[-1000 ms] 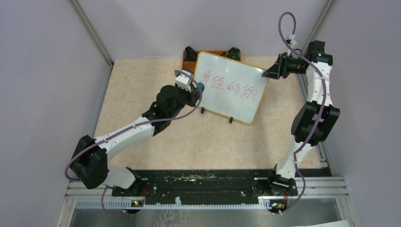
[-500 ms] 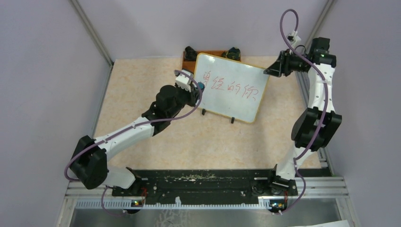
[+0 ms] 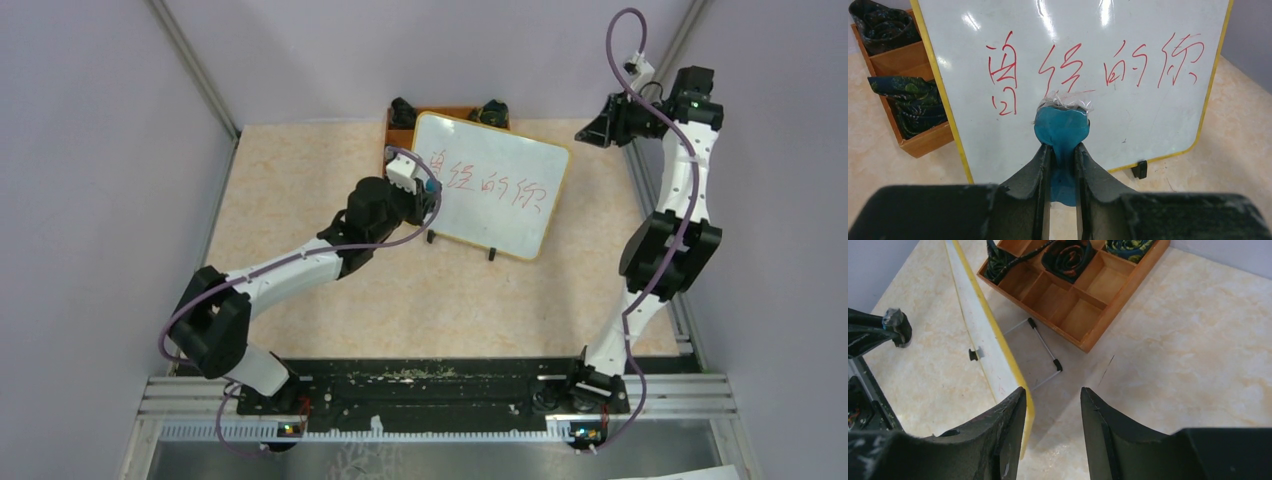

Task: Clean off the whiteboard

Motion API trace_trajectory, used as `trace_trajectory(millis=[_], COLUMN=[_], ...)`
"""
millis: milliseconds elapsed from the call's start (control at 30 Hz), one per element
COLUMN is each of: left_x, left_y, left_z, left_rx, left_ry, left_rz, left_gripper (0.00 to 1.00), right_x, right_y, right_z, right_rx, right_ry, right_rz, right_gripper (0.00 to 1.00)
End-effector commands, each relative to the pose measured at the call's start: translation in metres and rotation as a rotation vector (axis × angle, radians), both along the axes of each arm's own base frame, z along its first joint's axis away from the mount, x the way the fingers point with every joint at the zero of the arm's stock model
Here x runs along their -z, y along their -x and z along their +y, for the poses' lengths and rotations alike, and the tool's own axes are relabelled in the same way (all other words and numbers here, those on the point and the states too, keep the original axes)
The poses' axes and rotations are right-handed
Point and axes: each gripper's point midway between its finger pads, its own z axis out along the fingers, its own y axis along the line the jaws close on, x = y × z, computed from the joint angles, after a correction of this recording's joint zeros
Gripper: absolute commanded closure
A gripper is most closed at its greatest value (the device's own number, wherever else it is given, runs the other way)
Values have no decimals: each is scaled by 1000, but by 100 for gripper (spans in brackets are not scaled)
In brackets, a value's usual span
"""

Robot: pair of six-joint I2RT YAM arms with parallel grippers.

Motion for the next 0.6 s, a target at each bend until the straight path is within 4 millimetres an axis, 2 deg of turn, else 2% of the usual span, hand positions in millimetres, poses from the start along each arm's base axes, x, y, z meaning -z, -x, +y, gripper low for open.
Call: trace_trajectory(millis=[0, 300, 433, 567], left_x=[-25, -14, -12, -12], left_y=[-11, -9, -5, 0], left_z=[-12, -17, -21, -21], left_rx=[15, 26, 48, 62], left_ry=[53, 84, 95, 101], left_rz=[-54, -15, 1, 11], left_gripper=[83, 83, 83, 83], right_x=[5, 22, 19, 13], right_y=[7, 27, 33, 31], right_z=[9, 11, 0, -16], right_rx=[-106, -116, -81, -23], right_ry=[-36, -26, -29, -38], right_rz=[17, 5, -7, -25], right_gripper=[56, 57, 57, 57])
